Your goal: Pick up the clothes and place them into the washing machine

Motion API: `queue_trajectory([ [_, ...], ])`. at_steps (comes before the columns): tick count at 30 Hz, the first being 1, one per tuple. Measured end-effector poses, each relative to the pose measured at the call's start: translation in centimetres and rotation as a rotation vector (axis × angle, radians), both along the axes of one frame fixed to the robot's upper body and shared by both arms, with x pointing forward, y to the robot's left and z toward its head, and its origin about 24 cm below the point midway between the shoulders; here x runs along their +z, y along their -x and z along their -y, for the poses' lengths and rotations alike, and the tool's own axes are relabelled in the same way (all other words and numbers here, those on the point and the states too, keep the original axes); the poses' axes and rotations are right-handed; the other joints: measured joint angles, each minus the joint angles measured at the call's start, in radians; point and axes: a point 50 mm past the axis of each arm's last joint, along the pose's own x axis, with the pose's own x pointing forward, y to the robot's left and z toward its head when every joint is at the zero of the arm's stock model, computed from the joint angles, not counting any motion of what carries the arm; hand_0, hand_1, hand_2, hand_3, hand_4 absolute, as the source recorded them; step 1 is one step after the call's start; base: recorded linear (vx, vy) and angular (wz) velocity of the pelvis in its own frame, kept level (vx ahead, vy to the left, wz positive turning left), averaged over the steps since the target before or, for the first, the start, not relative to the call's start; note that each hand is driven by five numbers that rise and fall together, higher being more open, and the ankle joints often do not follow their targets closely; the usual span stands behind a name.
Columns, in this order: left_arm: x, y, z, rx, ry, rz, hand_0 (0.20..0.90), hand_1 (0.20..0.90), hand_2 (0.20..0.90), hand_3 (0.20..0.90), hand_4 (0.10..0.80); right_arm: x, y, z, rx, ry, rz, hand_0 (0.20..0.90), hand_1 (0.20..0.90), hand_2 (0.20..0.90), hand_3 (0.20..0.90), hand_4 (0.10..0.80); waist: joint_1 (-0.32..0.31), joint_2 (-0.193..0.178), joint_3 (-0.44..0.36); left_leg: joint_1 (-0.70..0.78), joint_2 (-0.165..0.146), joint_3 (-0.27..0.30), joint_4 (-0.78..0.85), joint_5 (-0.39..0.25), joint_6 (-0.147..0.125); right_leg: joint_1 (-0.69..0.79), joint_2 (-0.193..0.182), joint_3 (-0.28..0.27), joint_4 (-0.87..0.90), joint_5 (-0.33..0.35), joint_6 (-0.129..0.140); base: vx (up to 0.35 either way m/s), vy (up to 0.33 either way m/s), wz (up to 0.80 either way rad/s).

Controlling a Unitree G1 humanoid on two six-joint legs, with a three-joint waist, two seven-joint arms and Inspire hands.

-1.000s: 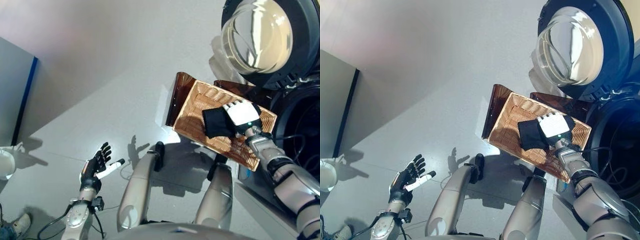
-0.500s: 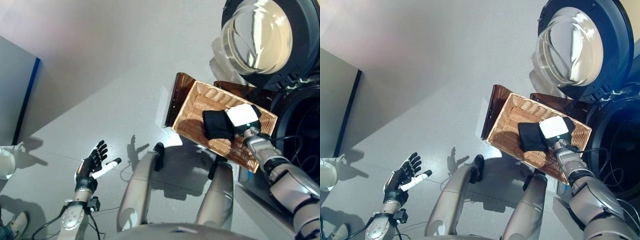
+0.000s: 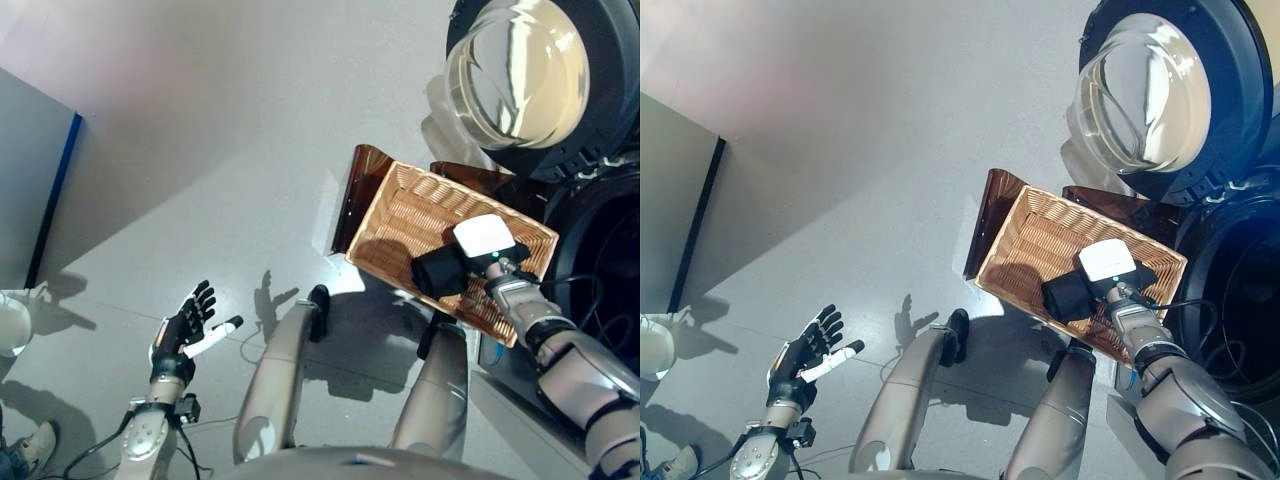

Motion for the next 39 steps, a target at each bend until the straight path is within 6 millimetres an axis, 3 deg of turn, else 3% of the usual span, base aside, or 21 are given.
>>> queue_trajectory([
  [1, 0.0, 0.0, 0.0, 0.0, 0.0, 0.0, 0.9, 0.9, 0.9, 0.9, 0.8, 0.0, 0.0, 0.0, -0.003, -0.004, 0.002, 0.538, 0.538, 0.538, 0.538, 0.541, -0.001, 0.0, 0.0, 0.0, 0.0, 0.0, 0.003, 0.0, 0.001, 0.0, 0.0, 0.0, 0.001, 0.0, 0.0, 0.0, 0.0, 0.0],
  [2, 0.0, 0.0, 0.0, 0.0, 0.0, 0.0, 0.9, 0.9, 0.9, 0.9, 0.8, 0.0, 0.0, 0.0, -0.009, -0.012, 0.005, 0.9, 0.9, 0.9, 0.9, 0.8, -0.001, 0.0, 0.0, -0.001, 0.0, 0.0, 0.006, -0.002, 0.003, 0.001, 0.0, 0.001, 0.001, 0.0, 0.0, 0.0, 0.0, 0.0],
  [26, 0.4, -0.3, 0.1, -0.003, 0.0, 0.019, 0.9, 0.9, 0.9, 0.9, 0.8, 0.0, -0.4, -1.1, 0.016, -0.052, 0.053, 0.9, 0.9, 0.9, 0.9, 0.8, -0.001, 0.002, 0.008, -0.022, 0.003, 0.001, 0.035, -0.014, 0.001, -0.026, 0.001, 0.009, 0.034, -0.011, -0.003, -0.001, 0.0, 0.0],
  [39, 0.6, -0.3, 0.1, -0.005, 0.0, 0.028, 0.9, 0.9, 0.9, 0.9, 0.8, -0.9, -0.2, -1.8, 0.014, -0.072, 0.031, 0.9, 0.9, 0.9, 0.9, 0.8, -0.001, 0.007, 0.02, -0.04, 0.013, 0.002, 0.08, -0.031, -0.003, -0.053, 0.004, 0.019, 0.088, -0.032, -0.006, 0.003, -0.005, 0.0],
])
